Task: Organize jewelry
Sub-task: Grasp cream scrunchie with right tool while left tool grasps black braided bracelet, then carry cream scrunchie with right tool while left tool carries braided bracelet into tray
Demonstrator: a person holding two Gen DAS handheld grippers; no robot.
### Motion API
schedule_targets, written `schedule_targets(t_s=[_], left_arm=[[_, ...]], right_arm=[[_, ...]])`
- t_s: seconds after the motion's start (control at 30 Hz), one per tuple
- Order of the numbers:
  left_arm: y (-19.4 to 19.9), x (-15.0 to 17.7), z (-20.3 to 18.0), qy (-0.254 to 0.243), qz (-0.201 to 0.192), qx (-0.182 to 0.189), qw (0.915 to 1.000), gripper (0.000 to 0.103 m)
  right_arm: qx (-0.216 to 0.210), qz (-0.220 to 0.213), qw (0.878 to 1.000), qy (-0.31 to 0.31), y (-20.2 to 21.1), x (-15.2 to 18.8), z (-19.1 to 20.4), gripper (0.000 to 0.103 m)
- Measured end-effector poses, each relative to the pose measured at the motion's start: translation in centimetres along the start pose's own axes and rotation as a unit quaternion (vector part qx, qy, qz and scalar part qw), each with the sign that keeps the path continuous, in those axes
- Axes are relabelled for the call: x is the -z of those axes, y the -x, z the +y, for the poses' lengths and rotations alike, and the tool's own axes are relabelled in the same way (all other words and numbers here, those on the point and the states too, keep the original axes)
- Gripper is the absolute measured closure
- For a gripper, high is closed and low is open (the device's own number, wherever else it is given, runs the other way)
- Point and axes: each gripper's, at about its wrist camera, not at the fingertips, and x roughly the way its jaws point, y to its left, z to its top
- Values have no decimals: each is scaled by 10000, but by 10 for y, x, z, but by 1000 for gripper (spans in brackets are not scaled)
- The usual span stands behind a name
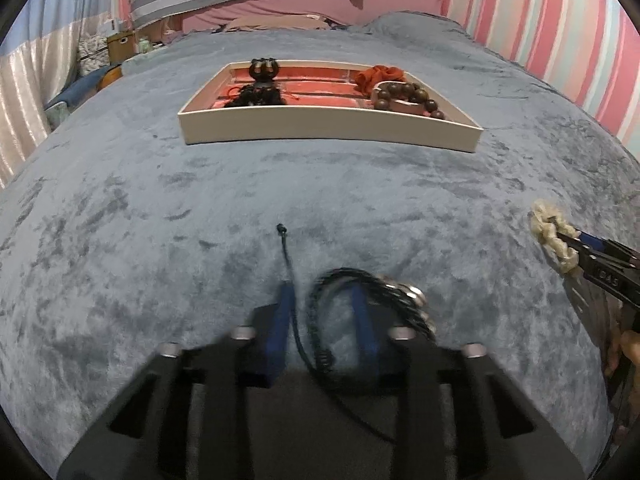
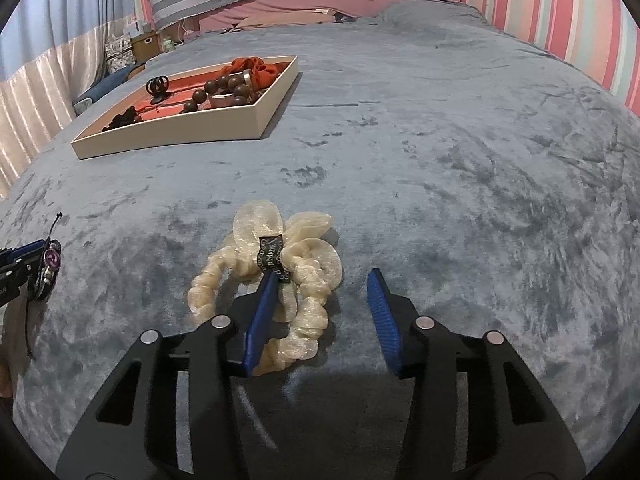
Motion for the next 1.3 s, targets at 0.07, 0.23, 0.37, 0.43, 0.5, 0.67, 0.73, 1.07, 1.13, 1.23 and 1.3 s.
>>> schedule_targets(t_s=[0.07,0.23,0.37,0.43,0.5,0.67,0.73,1.07,1.13,1.23,1.3], left_arm=[[0,0,-2,-65,-7,-15,10000,87],[2,0,-3,-85,-33,-7,10000,93],[3,1,-4,-78,-52,-8,10000,94],[4,0,-3,-66,-71,-4,10000,95],[5,0,-3,-64,-90,-6,9999,95],[8,-1,-2,-45,-129,-2,9999,95],[11,-5,-2,-47,-194,-21,9998,95],[31,-57,11,196,-632,85,9978,95],[33,-72,13,206,-719,103,9971,95],[34,-92,18,205,-828,72,9963,95],[31,-113,24,261,-872,66,9958,95]], right_arm=[[-33,1,10000,6,0,0,0,60],[-123,-10,9999,12,0,0,1,69],[-165,-23,9999,23,1,0,2,77],[-180,-57,9998,4,3,0,1,82],[-193,-89,9998,-13,5,0,1,87],[-191,-179,9997,-12,9,-2,1,91],[-175,-236,9996,2,13,-5,2,91],[-280,-493,9984,7,30,-41,21,92],[-336,-538,9980,2,32,-53,29,92],[-393,-580,9975,18,31,-75,45,91],[-422,-592,9973,44,27,-89,55,92]])
